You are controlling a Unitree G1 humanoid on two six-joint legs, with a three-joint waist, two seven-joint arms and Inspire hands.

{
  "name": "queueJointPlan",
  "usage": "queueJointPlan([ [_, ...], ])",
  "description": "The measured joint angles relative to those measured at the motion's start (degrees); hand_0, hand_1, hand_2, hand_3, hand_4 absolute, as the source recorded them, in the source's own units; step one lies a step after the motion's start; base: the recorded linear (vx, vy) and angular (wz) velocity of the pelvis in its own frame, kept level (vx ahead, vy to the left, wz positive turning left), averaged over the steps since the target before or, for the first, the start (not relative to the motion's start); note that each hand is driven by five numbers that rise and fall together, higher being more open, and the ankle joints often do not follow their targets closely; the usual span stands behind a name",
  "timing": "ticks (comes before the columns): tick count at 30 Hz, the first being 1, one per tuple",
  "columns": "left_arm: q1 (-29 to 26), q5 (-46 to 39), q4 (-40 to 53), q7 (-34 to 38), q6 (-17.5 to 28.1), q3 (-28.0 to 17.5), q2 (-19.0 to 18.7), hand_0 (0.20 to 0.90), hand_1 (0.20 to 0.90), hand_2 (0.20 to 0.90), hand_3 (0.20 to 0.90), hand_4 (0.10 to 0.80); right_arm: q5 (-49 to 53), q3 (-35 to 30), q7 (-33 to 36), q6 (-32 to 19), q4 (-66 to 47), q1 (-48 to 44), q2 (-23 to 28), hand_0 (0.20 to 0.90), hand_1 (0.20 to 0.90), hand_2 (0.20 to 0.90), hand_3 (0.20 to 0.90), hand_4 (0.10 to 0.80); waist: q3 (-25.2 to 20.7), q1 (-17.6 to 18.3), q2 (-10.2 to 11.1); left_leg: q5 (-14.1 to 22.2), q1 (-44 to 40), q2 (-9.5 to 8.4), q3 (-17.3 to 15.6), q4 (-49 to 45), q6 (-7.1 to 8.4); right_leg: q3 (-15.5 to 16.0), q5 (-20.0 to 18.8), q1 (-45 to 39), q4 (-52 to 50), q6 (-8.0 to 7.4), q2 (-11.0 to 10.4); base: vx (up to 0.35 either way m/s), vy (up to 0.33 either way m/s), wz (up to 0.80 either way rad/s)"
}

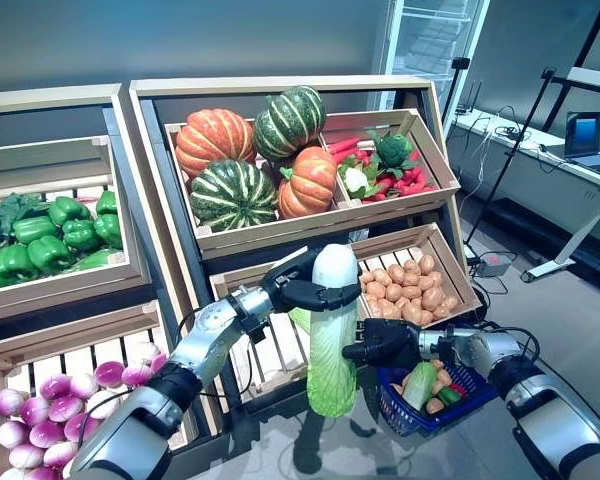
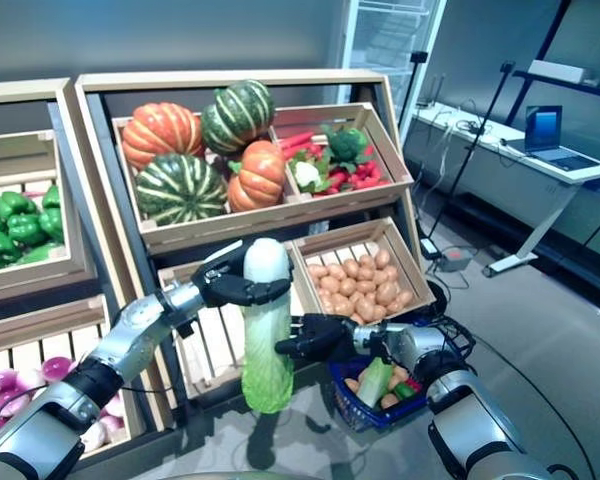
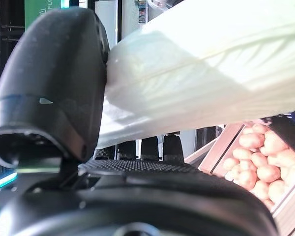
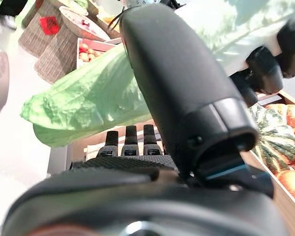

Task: Put vegetables into the basket

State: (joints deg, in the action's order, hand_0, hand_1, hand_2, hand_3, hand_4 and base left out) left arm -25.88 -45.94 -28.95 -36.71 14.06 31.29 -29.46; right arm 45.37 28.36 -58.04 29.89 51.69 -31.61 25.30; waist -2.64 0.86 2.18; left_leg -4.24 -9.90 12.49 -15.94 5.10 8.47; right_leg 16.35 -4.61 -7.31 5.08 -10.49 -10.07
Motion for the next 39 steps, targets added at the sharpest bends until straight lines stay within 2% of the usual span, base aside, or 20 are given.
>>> queueJointPlan([
  [5, 1.3, -1.9, 0.0, -0.2, -1.3, 0.0, 0.1, 0.300, 0.300, 0.300, 0.300, 0.400, 0.7, 0.0, -1.3, 1.5, 2.1, 0.5, -1.2, 0.900, 0.900, 0.900, 0.900, 0.800, -0.3, -0.1, 0.0, 0.0, 0.1, -0.01, 0.0, 0.0, 0.03, 0.0, 0.0, 0.1, 0.0, 0.00, 0.0, 0.022, 0.005, 0.00],
  [10, 1.9, -6.3, 1.1, -0.8, -2.9, 0.0, 0.2, 0.300, 0.300, 0.300, 0.300, 0.400, 6.6, -0.2, -3.3, 3.6, 2.1, 3.2, -1.7, 0.900, 0.900, 0.900, 0.900, 0.800, -0.4, -0.3, 0.0, 0.0, 0.1, -0.03, 0.1, 0.0, 0.03, 0.0, 0.0, 0.0, 0.0, 0.00, 0.0, 0.000, 0.000, 0.00],
  [16, 1.9, -7.6, 2.0, -1.1, -4.5, -0.1, 0.9, 0.300, 0.300, 0.300, 0.300, 0.400, 7.1, -0.3, -5.2, 3.9, 2.0, 3.9, -2.0, 0.900, 0.900, 0.900, 0.900, 0.800, -0.6, -0.3, -0.4, -0.1, 0.2, -0.03, 0.3, 0.0, 0.01, 0.0, 0.0, 0.1, 0.0, 0.00, 0.0, 0.000, 0.000, 0.00],
  [22, 2.0, -13.4, 2.3, -1.9, -7.3, -0.1, 1.5, 0.300, 0.300, 0.300, 0.300, 0.400, 9.3, -0.4, -7.9, 4.6, 2.0, 4.1, -2.8, 0.900, 0.900, 0.900, 0.900, 0.800, -0.8, -0.2, -0.7, -0.1, 0.3, -0.02, 0.3, 0.0, 0.00, 0.0, 0.0, 0.1, 0.0, -0.01, 0.0, 0.000, 0.000, 0.00],
  [27, 2.3, -17.5, 3.6, -2.2, -7.9, -0.2, 1.7, 0.300, 0.300, 0.300, 0.300, 0.400, 11.8, -0.7, -8.7, 4.9, -0.3, 5.1, -3.3, 0.900, 0.900, 0.900, 0.900, 0.800, -0.8, -0.2, -0.7, -0.1, 0.4, -0.03, 0.4, 0.0, 0.00, 0.0, 0.0, 0.1, 0.0, -0.02, 0.0, 0.000, 0.000, 0.00],
  [28, 2.5, -17.9, 3.8, -2.4, -8.0, -0.3, 1.7, 0.300, 0.300, 0.300, 0.300, 0.400, 11.9, -0.7, -8.8, 5.0, -0.5, 5.2, -3.3, 0.618, 0.618, 0.618, 0.618, 0.612, -0.8, -0.2, -0.7, -0.1, 0.4, -0.03, 0.4, 0.0, 0.00, 0.0, 0.0, 0.1, 0.0, -0.02, 0.0, 0.000, 0.000, 0.00],
  [29, 2.7, -17.9, 4.1, -2.4, -8.2, -0.3, 1.7, 0.300, 0.300, 0.300, 0.300, 0.400, 11.9, -0.7, -8.9, 4.9, -0.5, 5.2, -3.4, 0.300, 0.300, 0.300, 0.300, 0.400, -0.8, -0.2, -0.7, -0.1, 0.4, -0.03, 0.5, 0.0, 0.00, 0.0, 0.0, 0.1, 0.0, -0.02, 0.0, 0.000, 0.000, 0.00],
  [39, 3.0, -19.2, 4.2, -2.6, -9.8, -1.2, 2.4, 0.300, 0.300, 0.300, 0.300, 0.400, 12.6, -0.7, -8.3, 4.9, -1.6, 5.2, -3.6, 0.300, 0.300, 0.300, 0.300, 0.400, -0.9, -0.2, -0.8, -0.4, 0.8, -0.06, 1.2, 0.0, -0.11, 0.0, 0.0, 0.1, 0.0, -0.02, 0.0, -0.002, -0.002, 0.02],
])
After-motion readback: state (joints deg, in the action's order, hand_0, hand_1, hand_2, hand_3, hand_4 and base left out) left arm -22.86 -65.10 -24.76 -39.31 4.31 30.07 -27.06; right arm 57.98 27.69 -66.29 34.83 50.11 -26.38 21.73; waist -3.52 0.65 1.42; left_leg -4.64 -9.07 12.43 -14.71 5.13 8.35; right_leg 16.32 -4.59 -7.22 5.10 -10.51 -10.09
